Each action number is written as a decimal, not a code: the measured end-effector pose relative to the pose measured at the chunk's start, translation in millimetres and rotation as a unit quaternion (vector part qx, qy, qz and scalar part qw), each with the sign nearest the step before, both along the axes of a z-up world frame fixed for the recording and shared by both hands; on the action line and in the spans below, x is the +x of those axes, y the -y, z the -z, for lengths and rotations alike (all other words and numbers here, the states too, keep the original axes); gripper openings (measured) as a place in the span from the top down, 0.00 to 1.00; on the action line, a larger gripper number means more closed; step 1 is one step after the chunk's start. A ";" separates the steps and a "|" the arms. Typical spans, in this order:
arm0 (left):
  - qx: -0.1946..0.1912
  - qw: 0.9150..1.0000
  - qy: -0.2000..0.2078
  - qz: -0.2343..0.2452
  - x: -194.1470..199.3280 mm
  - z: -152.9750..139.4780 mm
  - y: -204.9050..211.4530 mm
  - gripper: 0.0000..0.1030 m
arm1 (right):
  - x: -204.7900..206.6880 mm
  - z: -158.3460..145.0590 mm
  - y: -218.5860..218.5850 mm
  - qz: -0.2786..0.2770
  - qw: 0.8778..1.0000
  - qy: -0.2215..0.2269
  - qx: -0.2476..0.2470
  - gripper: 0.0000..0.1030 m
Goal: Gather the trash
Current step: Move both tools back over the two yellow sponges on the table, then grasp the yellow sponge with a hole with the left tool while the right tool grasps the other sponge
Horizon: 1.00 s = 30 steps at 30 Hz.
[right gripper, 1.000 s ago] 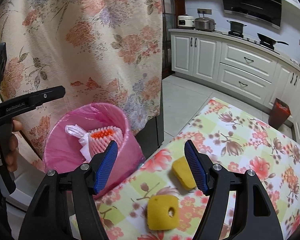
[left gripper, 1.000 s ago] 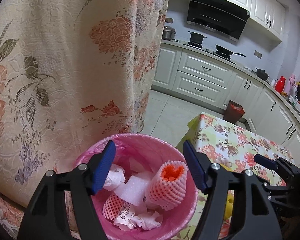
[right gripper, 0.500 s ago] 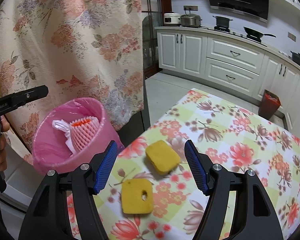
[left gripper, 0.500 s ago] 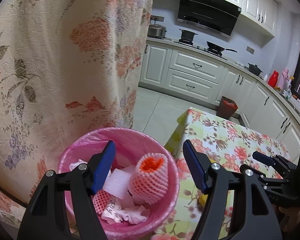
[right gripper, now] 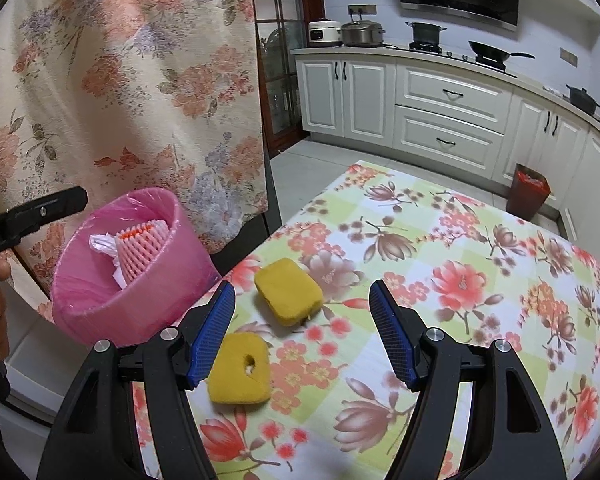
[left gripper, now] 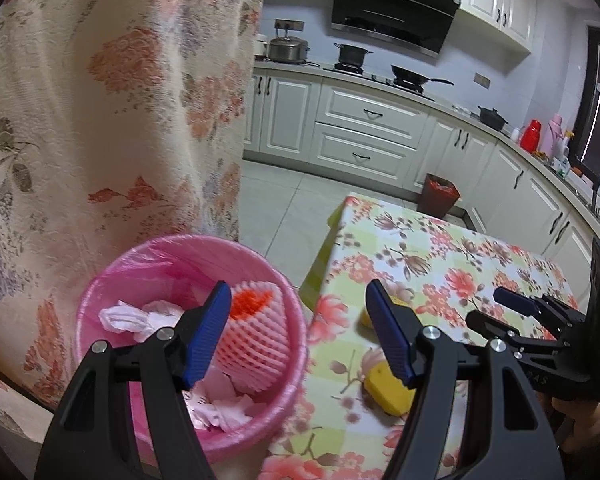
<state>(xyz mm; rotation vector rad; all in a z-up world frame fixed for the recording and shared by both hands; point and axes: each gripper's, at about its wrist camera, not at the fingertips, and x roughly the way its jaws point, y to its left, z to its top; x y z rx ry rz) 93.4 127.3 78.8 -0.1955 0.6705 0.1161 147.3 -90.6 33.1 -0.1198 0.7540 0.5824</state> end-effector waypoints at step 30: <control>-0.012 0.993 -0.088 0.082 29.7 84.1 107.7 0.35 | 23.2 26.3 50.9 0.023 1.000 -0.012 0.000 0.31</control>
